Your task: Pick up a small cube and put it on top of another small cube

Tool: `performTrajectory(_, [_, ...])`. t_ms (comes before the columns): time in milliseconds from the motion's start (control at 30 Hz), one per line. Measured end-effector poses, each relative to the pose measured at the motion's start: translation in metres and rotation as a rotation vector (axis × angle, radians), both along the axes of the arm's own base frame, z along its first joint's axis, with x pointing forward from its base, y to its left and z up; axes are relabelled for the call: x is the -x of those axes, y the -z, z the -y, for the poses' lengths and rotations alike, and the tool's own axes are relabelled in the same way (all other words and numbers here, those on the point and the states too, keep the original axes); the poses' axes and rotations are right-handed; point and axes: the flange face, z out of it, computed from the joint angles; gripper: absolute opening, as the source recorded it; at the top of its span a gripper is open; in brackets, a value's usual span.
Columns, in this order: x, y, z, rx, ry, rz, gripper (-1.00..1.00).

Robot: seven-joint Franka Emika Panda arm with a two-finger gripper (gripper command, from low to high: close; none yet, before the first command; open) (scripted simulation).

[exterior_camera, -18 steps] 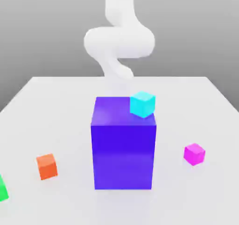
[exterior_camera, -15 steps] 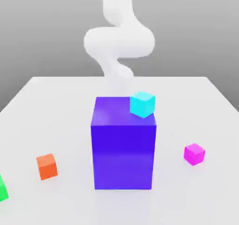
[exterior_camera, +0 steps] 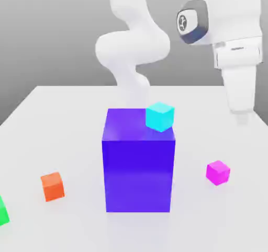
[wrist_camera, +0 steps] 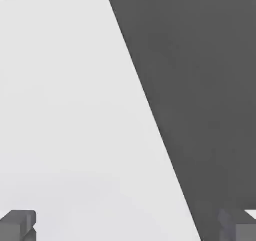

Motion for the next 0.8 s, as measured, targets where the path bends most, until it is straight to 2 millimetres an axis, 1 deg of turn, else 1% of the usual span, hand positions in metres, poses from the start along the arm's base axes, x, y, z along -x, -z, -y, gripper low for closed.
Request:
performTrajectory(133, [0.047,0.067,-0.020,0.088,-0.279,-0.072,0.00])
performTrajectory(200, [0.077,0.097,-0.028,0.130,-0.430,-0.109,0.00])
performTrajectory(267, [0.105,0.124,-0.034,0.165,-0.569,-0.139,0.00])
performTrajectory(300, [0.110,0.134,-0.035,0.172,-0.596,-0.145,0.00])
performTrajectory(367, [0.107,0.152,-0.029,0.175,-0.589,-0.152,0.00])
performTrajectory(500, [0.107,0.188,-0.027,0.175,-0.589,-0.155,0.00])
performTrajectory(533, [0.108,0.194,-0.027,0.175,-0.589,-0.155,-1.00])
performTrajectory(700, [0.108,0.194,-0.026,0.177,-0.589,-0.157,-1.00])
performTrajectory(733, [0.108,0.197,-0.026,0.177,-0.589,-0.156,-1.00])
performTrajectory(800, [0.107,0.189,-0.027,0.177,-0.589,-0.156,-1.00])
